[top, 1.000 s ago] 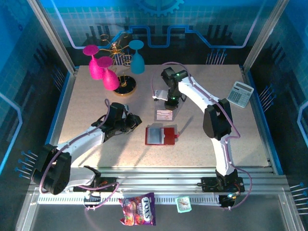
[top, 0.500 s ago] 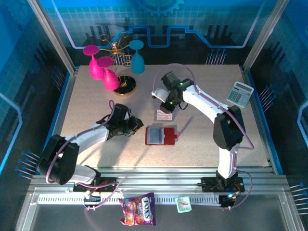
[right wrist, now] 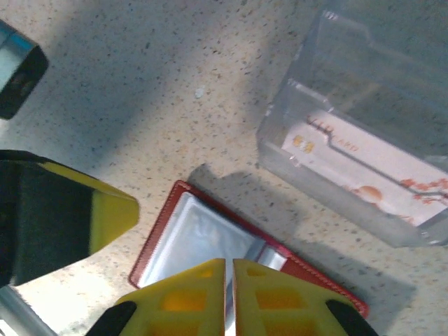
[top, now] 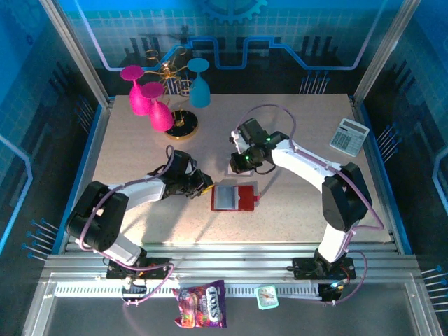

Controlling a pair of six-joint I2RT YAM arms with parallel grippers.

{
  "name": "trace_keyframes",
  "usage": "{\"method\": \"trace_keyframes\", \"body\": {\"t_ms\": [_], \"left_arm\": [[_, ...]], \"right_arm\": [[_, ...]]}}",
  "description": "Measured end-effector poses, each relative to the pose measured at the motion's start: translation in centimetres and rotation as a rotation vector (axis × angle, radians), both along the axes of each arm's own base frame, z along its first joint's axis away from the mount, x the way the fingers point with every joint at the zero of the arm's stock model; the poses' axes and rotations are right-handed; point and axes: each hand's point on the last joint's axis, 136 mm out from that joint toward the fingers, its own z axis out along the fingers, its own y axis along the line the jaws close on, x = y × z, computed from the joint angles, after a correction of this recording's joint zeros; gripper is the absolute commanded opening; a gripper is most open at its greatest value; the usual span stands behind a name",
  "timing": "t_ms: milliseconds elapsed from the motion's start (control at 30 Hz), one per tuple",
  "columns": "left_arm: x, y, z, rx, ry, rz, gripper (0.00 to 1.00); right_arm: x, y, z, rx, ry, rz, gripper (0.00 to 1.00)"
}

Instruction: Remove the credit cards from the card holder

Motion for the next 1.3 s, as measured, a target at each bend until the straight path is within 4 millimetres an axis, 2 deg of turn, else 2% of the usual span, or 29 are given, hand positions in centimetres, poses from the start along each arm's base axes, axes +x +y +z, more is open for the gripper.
{"method": "trace_keyframes", "body": {"t_ms": [133, 267, 467, 833, 1300], "left_arm": [[0.2, -0.2, 0.0, -0.008, -0.01, -0.004, 0.15], [0.4, -0.4, -0.3, -0.013, -0.009, -0.009, 0.14], [-0.1, -0.3, -1.2, -0.009, 0.016, -0.013, 0.13], [-1.8, 0.0, -3.6, 0.0, 0.093, -0.028, 0.12], [-2.4, 0.2, -4.2, 0.011, 0.118, -0.027, 0.12]], "right_arm": [[-1.6, 1.5, -0.5, 0.04, 0.058, -0.004, 0.18], [-3.1, 2.2, -2.2, 0.067, 0.143, -0.014, 0.2], [-3.7, 2.5, -4.3, 0.067, 0.221, -0.034, 0.2], [-4.3, 2.5, -5.8, 0.073, 0.276, -0.053, 0.21], [-5.5, 3.6, -7.7, 0.082, 0.345, -0.043, 0.29]]}}
